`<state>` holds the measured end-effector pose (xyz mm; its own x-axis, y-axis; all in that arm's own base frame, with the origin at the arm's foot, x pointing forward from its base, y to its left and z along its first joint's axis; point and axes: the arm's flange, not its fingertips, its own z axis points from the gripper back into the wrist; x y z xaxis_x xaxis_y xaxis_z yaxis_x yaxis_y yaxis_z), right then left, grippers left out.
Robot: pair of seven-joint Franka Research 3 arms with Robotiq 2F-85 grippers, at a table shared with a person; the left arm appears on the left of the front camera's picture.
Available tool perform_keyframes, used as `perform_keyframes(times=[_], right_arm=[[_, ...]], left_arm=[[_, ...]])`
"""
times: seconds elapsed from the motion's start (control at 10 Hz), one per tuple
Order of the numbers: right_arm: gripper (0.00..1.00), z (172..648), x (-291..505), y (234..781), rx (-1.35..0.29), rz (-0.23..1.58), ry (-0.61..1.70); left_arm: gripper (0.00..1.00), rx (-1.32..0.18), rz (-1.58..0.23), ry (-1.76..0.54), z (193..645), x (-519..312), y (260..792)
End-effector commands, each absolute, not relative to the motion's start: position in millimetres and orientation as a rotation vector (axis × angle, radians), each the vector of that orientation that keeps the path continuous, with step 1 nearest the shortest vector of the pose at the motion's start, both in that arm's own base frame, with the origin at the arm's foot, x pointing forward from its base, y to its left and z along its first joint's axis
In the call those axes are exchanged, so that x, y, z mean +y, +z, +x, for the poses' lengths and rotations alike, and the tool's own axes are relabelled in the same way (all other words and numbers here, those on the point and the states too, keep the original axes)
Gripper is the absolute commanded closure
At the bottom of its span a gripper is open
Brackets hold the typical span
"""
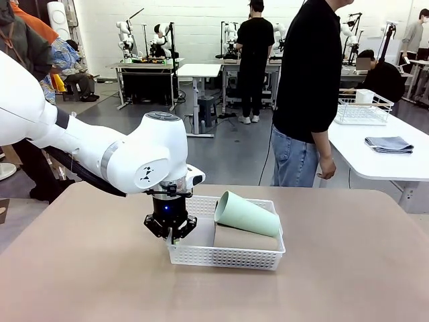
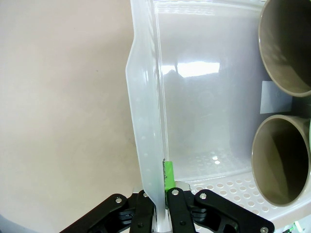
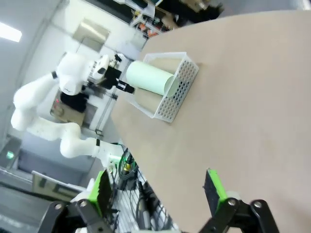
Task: Clean and organize the cups into the basket.
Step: Move the Organizing basket back to the left side of the table.
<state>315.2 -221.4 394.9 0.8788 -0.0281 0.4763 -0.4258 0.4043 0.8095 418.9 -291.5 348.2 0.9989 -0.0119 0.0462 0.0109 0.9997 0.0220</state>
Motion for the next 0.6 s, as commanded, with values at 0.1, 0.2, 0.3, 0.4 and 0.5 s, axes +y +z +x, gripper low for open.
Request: perform_keyframes(times=[0.1,0.2,0.3,0.4,0.5], right_arm=[[0.00,236.0,-237.8,386.4,-0.387,1.155,0.158],[0.00,213.5,-238.3,383.1,-0.411,1.159,0.141],[0.00,188.6,-246.1,386.1,-0.457,1.150,0.115],[0.00,172.0,-254.7,388.5,-0.528,1.151,0.092],[0.00,207.0,-250.8,377.9,-0.423,1.145,0.142]], left_arm=[[1.00,-0.044,0.026,-0.012,417.1,-292.2,346.7],[1.00,-0.044,0.026,-0.012,417.1,-292.2,346.7],[1.00,-0.044,0.026,-0.012,417.1,-292.2,346.7],[1.00,-0.044,0.026,-0.012,417.1,-292.2,346.7],[1.00,-0.044,0.026,-0.012,417.1,-292.2,346.7]])
